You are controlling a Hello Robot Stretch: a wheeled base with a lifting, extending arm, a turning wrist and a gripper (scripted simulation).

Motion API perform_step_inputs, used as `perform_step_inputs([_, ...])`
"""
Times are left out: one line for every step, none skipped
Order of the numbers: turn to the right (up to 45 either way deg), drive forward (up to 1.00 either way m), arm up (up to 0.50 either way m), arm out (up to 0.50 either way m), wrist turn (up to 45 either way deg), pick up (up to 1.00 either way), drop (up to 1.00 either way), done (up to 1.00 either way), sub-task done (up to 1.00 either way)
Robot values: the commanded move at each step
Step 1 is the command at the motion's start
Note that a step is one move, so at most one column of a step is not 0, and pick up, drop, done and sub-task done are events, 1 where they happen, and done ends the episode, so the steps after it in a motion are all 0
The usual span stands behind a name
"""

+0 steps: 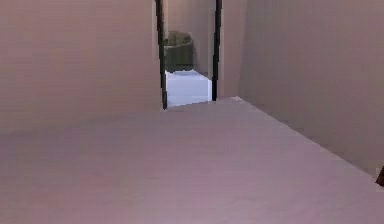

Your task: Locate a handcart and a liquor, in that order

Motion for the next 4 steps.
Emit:
perform_step_inputs([0.0,1.0,0.0,0.0,0.0,0.0,0.0,0.0,0.0])
perform_step_inputs([3.0,0.0,0.0,0.0,0.0,0.0,0.0,0.0,0.0])
perform_step_inputs([0.0,1.0,0.0,0.0,0.0,0.0,0.0,0.0,0.0])
perform_step_inputs([0.0,1.0,0.0,0.0,0.0,0.0,0.0,0.0,0.0])
